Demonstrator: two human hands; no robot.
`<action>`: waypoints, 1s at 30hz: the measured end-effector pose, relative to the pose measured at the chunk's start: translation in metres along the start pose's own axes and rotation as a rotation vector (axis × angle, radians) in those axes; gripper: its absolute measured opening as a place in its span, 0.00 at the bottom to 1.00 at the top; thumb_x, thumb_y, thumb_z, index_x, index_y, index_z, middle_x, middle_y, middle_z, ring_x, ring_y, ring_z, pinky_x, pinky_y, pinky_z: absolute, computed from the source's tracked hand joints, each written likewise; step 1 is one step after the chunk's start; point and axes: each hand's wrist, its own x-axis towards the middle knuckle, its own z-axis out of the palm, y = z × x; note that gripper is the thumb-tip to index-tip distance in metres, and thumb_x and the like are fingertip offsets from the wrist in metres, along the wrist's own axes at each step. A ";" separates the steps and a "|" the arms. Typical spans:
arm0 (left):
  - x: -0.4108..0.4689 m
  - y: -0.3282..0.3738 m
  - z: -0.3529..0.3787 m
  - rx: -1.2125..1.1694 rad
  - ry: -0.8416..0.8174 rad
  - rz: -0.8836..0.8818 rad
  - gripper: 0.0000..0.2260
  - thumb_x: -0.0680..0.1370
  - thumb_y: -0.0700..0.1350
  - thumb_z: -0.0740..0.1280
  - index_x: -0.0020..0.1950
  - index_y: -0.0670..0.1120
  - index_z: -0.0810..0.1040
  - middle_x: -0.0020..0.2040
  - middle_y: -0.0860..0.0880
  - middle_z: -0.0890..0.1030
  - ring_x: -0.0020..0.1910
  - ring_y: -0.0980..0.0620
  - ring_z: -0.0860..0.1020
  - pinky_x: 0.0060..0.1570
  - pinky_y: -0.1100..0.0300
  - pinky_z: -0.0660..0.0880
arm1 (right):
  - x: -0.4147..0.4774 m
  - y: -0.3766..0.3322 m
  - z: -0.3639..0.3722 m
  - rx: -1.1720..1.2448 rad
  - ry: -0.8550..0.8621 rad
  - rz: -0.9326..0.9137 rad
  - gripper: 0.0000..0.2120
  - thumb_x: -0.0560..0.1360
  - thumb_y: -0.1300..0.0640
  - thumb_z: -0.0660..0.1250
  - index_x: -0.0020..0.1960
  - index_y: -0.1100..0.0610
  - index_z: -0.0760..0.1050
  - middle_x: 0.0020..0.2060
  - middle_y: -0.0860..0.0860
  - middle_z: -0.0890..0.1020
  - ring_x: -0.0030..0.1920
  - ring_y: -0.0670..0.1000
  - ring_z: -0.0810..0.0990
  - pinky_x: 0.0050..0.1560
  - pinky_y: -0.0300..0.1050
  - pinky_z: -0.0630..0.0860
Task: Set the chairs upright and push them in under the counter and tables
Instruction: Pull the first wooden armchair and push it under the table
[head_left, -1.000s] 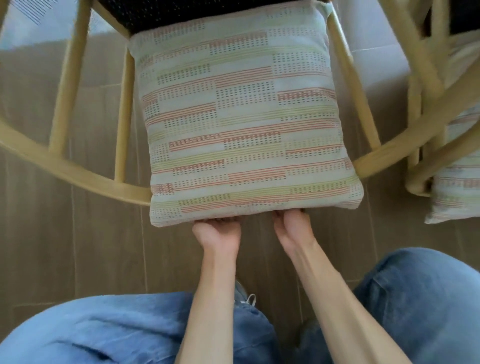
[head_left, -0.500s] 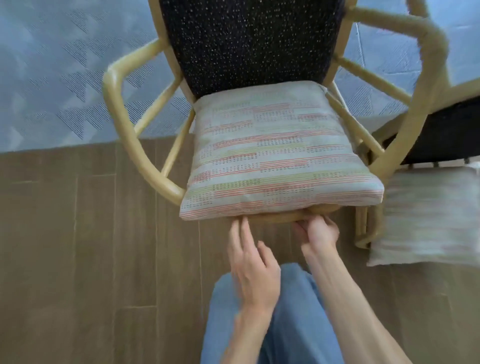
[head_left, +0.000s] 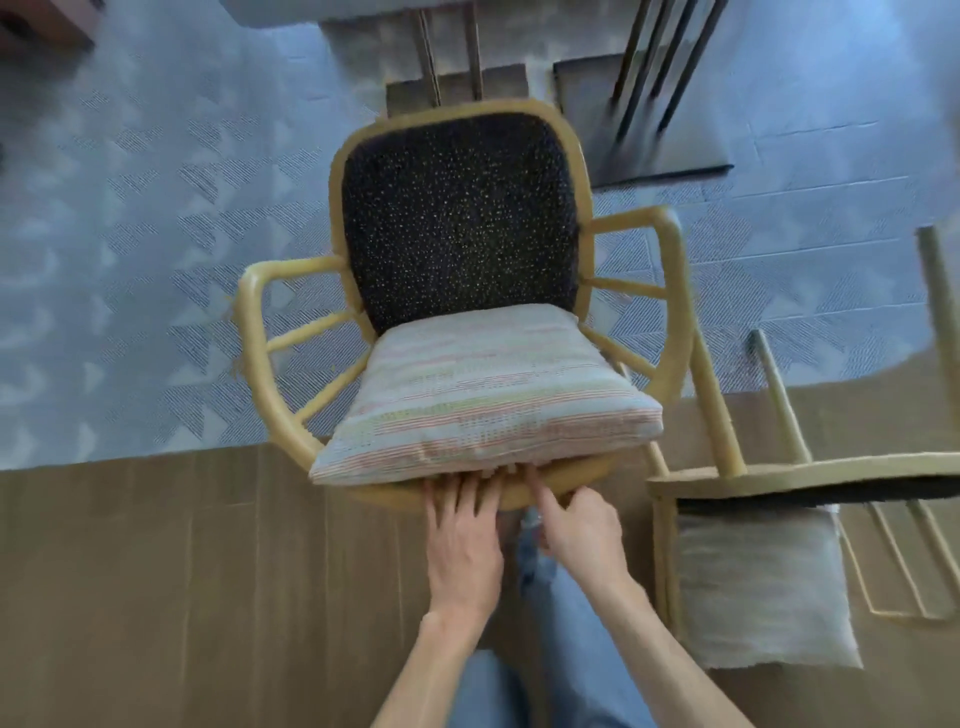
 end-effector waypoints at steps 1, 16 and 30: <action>0.006 0.000 -0.010 -0.012 -0.022 0.007 0.28 0.67 0.38 0.72 0.67 0.50 0.77 0.62 0.50 0.80 0.64 0.46 0.76 0.69 0.39 0.65 | -0.003 -0.006 -0.009 -0.291 0.091 -0.093 0.24 0.76 0.36 0.59 0.39 0.57 0.75 0.39 0.55 0.83 0.42 0.58 0.82 0.39 0.47 0.75; 0.113 -0.024 -0.077 -0.061 0.043 0.002 0.22 0.66 0.49 0.78 0.59 0.53 0.79 0.56 0.51 0.81 0.60 0.47 0.77 0.66 0.35 0.64 | 0.035 -0.141 -0.042 -0.827 0.098 -0.803 0.23 0.55 0.63 0.79 0.50 0.57 0.82 0.44 0.51 0.85 0.45 0.55 0.83 0.53 0.48 0.79; 0.237 -0.040 -0.139 -0.001 0.080 0.124 0.16 0.73 0.53 0.72 0.59 0.53 0.77 0.49 0.53 0.81 0.51 0.47 0.78 0.63 0.38 0.68 | 0.088 -0.242 -0.080 -0.850 0.154 -0.887 0.18 0.72 0.63 0.64 0.62 0.57 0.75 0.58 0.52 0.79 0.61 0.56 0.74 0.71 0.47 0.61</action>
